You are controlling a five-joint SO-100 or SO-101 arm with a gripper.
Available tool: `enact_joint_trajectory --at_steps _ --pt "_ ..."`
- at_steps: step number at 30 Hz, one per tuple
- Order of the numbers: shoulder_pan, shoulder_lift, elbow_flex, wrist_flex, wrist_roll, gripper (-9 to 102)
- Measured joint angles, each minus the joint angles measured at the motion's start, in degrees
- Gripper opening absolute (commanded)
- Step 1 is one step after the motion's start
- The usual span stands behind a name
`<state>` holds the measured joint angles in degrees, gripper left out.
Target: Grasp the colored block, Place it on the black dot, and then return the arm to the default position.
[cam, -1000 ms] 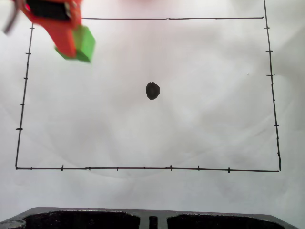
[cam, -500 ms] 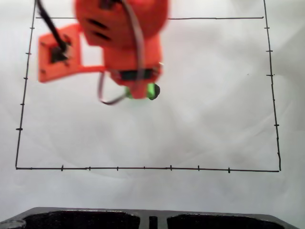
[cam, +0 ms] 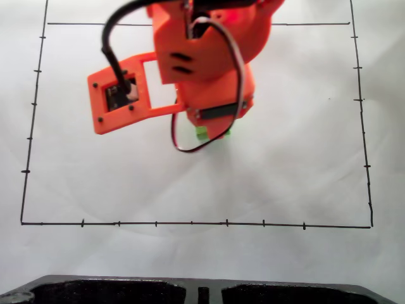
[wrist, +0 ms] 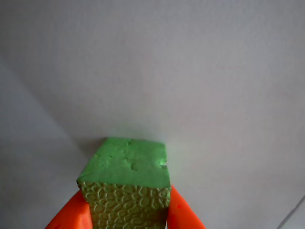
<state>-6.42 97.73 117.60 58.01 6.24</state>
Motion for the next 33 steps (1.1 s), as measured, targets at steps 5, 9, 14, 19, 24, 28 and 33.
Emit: enact_joint_trajectory --at_steps 5,9,14,19,24,28,33 --pt "1.14 -0.7 -0.09 0.0 -0.09 13" --pt "1.32 -1.14 -0.09 0.0 -0.62 13" --pt "1.41 -1.14 0.09 0.0 -0.88 16" --pt "1.41 -0.79 1.32 1.67 -1.85 33" --pt "1.85 3.69 2.37 5.27 -3.87 48" --pt "2.11 9.32 2.37 9.23 -6.59 59" --pt "4.57 18.46 2.37 14.77 -10.28 56"
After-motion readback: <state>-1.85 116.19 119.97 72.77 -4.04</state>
